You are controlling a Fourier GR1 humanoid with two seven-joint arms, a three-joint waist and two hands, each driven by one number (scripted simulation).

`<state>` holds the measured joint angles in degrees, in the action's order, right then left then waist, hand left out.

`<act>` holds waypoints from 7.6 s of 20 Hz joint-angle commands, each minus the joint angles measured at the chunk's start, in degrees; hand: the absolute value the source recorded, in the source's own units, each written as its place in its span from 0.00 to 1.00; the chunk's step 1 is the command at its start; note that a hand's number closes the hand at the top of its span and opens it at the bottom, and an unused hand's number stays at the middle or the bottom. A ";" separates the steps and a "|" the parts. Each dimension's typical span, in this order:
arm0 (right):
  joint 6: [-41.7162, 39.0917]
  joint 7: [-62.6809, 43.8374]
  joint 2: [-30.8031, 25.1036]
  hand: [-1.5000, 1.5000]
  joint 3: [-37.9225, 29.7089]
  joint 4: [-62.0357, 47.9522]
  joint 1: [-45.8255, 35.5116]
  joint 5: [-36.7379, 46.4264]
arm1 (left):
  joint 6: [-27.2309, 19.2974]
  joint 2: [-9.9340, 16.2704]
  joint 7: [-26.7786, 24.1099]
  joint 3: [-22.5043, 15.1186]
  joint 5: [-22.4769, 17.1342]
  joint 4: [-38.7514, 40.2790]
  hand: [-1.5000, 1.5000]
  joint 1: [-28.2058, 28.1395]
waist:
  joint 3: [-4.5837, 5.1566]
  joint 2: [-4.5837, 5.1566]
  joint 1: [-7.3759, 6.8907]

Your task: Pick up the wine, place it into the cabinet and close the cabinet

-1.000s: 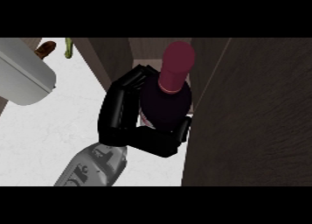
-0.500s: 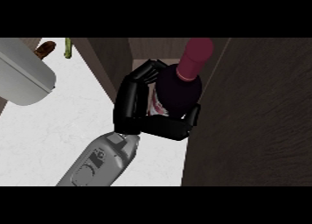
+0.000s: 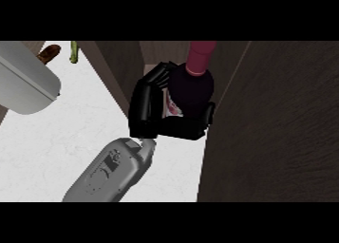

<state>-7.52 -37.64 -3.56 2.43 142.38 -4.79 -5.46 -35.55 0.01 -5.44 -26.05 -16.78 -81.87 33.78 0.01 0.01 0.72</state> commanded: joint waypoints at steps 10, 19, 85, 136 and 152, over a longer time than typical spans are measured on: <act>0.71 -1.97 0.63 0.00 1.02 4.81 -0.35 -2.60 | 1.06 -0.01 -15.39 -2.65 -2.67 14.69 1.00 -2.71 | 0.01 0.12 0.31; 0.36 -3.87 0.69 0.00 2.34 10.03 4.25 -2.30 | 1.52 0.85 -15.48 2.53 -0.69 16.18 1.00 -1.03 | 0.00 -0.16 -0.23; -1.07 0.36 3.29 0.00 2.90 0.93 -0.81 -2.55 | 14.85 2.38 -38.57 29.07 -10.56 75.50 1.00 30.55 | 0.06 1.43 3.05; -0.92 -0.20 2.79 0.00 5.45 4.75 2.61 -2.91 | 23.17 -0.02 -44.77 28.94 -10.70 75.08 0.00 24.36 | 0.06 0.52 3.25; -0.08 1.48 2.43 0.00 7.02 3.75 4.80 -1.51 | 15.49 -0.01 -39.29 7.82 -24.66 57.13 0.00 15.52 | -0.01 -0.26 2.60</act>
<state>-6.91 -34.93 -0.36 9.51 140.62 -4.21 -5.16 -16.13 0.00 -46.85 -11.85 -37.22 -18.04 53.28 0.04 0.04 3.64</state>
